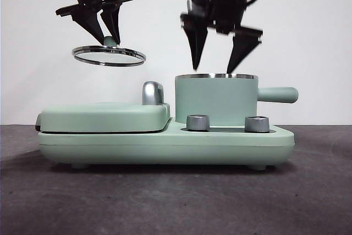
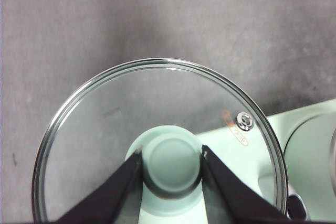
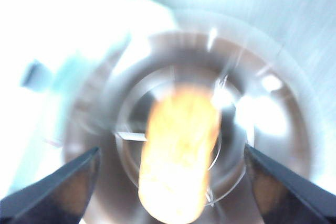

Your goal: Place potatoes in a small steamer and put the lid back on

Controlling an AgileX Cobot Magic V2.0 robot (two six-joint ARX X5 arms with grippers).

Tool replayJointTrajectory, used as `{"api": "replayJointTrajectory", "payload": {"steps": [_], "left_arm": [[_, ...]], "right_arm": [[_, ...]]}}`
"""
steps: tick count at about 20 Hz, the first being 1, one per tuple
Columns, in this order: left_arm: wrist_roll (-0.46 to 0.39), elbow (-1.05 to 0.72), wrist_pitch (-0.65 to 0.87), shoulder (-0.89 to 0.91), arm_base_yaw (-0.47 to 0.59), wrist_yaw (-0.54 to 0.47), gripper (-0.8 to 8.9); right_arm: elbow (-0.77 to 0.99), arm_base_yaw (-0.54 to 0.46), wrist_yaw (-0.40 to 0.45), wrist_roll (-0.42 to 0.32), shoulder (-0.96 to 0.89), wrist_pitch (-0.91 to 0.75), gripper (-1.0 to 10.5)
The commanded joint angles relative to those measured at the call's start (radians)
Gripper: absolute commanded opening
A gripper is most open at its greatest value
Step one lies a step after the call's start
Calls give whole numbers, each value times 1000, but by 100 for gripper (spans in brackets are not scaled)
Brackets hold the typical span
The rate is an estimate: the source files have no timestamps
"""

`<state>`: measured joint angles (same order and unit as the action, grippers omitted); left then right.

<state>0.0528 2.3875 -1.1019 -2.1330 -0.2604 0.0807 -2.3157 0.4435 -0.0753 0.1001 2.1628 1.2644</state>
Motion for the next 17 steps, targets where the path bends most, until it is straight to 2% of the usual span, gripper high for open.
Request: {"api": "replayJointTrajectory", "payload": {"steps": [1, 3, 8, 11, 17], "left_arm": [[13, 46, 20, 16, -8, 2, 14], [15, 46, 13, 16, -14, 2, 14], [15, 46, 16, 16, -27, 2, 14], [12, 46, 20, 16, -38, 2, 14], [8, 46, 31, 16, -82, 1, 14]], "right_arm": [[-133, 5, 5, -7, 6, 51, 441], [-202, 5, 26, -7, -23, 151, 441], [-135, 1, 58, -8, -232, 156, 441], [47, -1, 61, -11, -449, 157, 441], [555, -1, 68, -30, -953, 156, 440]]}}
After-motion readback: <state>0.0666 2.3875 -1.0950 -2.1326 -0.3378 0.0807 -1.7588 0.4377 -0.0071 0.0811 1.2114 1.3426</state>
